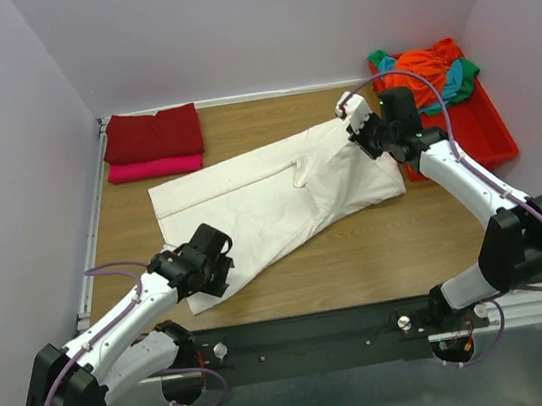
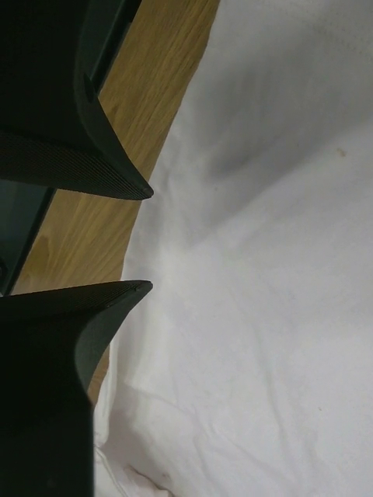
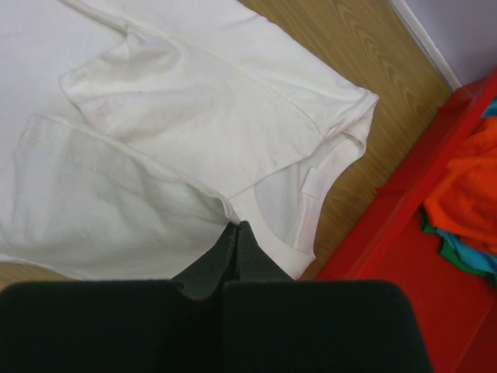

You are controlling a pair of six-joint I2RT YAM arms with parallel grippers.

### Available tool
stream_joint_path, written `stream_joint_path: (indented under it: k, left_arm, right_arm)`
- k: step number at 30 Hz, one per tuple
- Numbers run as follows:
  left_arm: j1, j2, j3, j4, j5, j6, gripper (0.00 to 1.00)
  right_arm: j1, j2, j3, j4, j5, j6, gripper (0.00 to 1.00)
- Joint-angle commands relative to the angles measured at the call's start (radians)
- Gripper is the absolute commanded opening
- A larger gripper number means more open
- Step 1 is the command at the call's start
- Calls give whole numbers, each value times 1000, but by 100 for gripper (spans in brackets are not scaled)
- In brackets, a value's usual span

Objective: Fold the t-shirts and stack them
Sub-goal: Fold the tshirt

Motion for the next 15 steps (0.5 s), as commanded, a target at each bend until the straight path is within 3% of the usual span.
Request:
stream_joint_path:
  k: [1, 15]
  left_arm:
    - [7, -19, 10, 8, -5, 24, 55]
    - [7, 7, 155, -48, -132, 114, 55]
  right_arm:
    - [-3, 35, 62, 14, 6, -8, 1]
    - [-7, 144, 149, 16, 18, -14, 1]
